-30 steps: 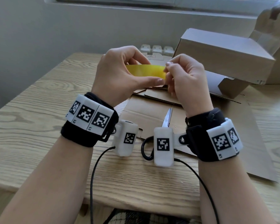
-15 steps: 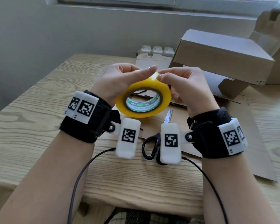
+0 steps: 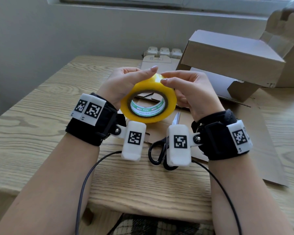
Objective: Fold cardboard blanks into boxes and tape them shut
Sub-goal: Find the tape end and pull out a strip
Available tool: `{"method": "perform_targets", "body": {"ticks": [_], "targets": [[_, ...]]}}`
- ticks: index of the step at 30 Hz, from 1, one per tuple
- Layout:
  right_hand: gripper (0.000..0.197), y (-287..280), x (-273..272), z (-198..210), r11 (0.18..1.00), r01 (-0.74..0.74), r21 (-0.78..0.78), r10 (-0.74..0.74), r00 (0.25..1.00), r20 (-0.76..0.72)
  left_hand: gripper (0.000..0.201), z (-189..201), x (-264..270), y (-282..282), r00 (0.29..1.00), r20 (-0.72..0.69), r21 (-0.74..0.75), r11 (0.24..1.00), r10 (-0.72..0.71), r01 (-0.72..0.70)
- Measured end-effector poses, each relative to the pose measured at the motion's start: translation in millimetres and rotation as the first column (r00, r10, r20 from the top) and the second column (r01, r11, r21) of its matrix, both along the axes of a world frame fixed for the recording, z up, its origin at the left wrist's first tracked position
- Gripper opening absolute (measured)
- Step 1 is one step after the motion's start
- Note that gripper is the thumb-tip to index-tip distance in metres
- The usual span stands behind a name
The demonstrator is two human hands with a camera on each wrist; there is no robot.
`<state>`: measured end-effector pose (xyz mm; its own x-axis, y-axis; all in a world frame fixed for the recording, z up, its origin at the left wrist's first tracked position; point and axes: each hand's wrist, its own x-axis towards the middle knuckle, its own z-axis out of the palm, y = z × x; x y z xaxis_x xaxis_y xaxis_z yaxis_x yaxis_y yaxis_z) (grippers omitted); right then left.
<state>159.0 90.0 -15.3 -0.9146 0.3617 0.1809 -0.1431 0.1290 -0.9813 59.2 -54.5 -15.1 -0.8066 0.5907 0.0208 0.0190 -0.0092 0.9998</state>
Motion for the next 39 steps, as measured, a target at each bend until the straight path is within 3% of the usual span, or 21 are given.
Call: {"method": "perform_targets", "body": {"ticks": [15,19,26,30,35,39], "targets": [[0.018,-2.1,-2.9,-2.4,0.999,0.047,0.015,-0.047,0.999,-0.012,0.036,-3.4,-2.3,1.9,0.999,-0.046,-0.019,1.0,0.009,-0.01],[0.009,-4.5,-1.9,-0.1,0.998,0.059,0.007,-0.059,0.998,-0.006,0.034,-2.9,0.3,3.4,0.998,-0.061,-0.009,1.0,0.016,-0.017],[0.018,-5.0,-4.9,-0.9,0.991,0.107,-0.075,-0.106,0.994,0.017,0.032,-3.2,1.4,4.7,0.991,-0.115,-0.016,0.997,0.067,-0.07],[0.02,-3.9,-9.0,-6.0,0.985,0.171,-0.005,-0.171,0.985,0.012,0.036,-1.8,6.4,6.2,0.981,-0.186,-0.037,0.997,0.057,-0.065],[0.017,-3.3,-8.4,-6.8,0.983,0.179,-0.04,-0.178,0.984,0.018,0.035,-1.3,8.7,6.1,0.977,-0.207,-0.069,0.995,0.06,-0.076],[0.012,-4.0,-5.5,-4.2,0.976,0.151,-0.155,-0.145,0.988,0.052,0.039,0.9,7.1,4.4,0.98,-0.194,-0.103,0.992,0.047,-0.068]]}}
